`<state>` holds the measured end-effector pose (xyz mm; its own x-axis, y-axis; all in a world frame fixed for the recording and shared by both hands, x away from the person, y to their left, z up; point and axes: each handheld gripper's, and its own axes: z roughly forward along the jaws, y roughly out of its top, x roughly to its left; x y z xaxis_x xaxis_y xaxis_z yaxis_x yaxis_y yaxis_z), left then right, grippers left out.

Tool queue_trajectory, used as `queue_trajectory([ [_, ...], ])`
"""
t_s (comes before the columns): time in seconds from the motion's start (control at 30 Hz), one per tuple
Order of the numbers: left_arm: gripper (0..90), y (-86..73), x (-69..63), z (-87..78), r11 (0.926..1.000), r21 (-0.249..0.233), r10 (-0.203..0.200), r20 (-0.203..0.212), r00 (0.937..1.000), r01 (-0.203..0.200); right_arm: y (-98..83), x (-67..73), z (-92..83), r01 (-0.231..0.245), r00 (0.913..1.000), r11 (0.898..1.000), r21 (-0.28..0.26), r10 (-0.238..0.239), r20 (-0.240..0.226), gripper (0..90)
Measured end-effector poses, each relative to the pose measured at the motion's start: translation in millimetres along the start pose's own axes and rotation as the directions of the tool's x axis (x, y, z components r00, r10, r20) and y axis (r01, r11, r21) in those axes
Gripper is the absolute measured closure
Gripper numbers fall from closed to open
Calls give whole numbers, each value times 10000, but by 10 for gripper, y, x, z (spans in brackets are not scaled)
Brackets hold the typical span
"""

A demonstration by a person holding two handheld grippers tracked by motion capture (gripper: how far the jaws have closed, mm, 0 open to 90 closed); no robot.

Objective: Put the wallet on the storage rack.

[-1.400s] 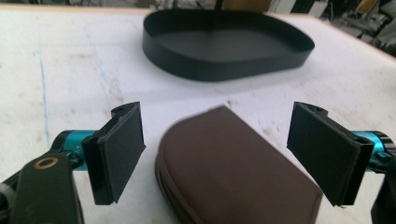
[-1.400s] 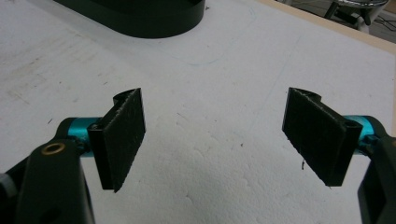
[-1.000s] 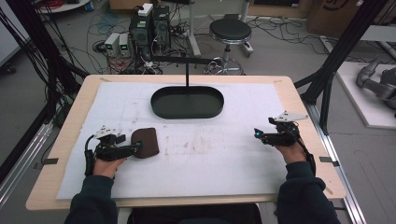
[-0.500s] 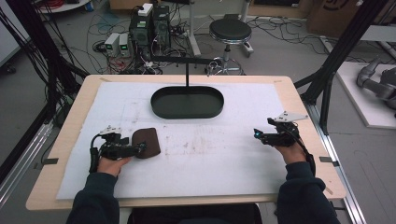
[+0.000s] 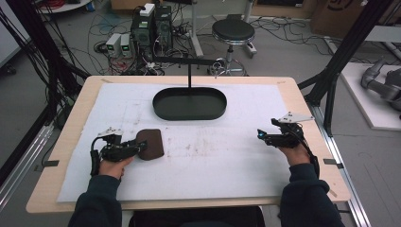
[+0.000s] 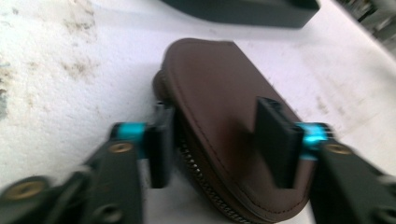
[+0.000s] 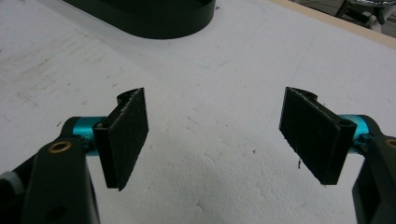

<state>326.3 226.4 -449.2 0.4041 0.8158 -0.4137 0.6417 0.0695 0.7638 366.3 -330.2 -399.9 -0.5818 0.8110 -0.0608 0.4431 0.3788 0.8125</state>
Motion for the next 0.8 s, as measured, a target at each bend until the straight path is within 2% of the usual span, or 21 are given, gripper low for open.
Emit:
queue_trajectory([
  [0.17,704,70,-81,-31,9977,-524,432,261,9987,-418,-7,-18,-2,-58,10000,10000,30,58,59,242],
  [0.23,734,108,-152,-50,9933,-735,915,234,9955,-896,-13,-23,-6,-73,10000,10000,21,73,65,242],
  [0.27,741,129,-202,-63,9871,-881,1344,3,9909,-1338,-16,-25,-10,-66,9999,10000,32,66,86,242],
  [0.33,752,180,-309,-101,9703,-1131,2094,-479,9766,-2136,-23,-34,-19,-53,9999,10000,22,53,103,242],
  [0.4,766,222,-409,-144,9460,-1321,2840,-1019,9534,-2960,-29,-35,-27,-104,9999,9999,36,104,110,242],
  [0.5,772,248,-515,-184,9135,-1457,3600,-1453,9216,-3799,-34,-40,-35,-95,9999,10000,18,95,144,242],
  [0.53,773,246,-543,-182,9050,-1448,3777,-1596,9121,-4001,-34,-41,-37,-83,9999,10000,18,83,147,242],
  [0.57,773,244,-556,-176,9002,-1347,3918,-1651,9051,-4142,-34,-40,-40,-78,9999,10000,26,77,143,242],
  [0.7,773,205,-583,-111,8895,-1065,4251,-1646,8901,-4444,-33,-37,-37,-21,9999,10000,29,21,148,242],
  [0.8,771,208,-608,-102,8817,-1122,4405,-1515,8849,-4582,-33,-31,-34,-49,9999,10000,61,48,120,242],
])
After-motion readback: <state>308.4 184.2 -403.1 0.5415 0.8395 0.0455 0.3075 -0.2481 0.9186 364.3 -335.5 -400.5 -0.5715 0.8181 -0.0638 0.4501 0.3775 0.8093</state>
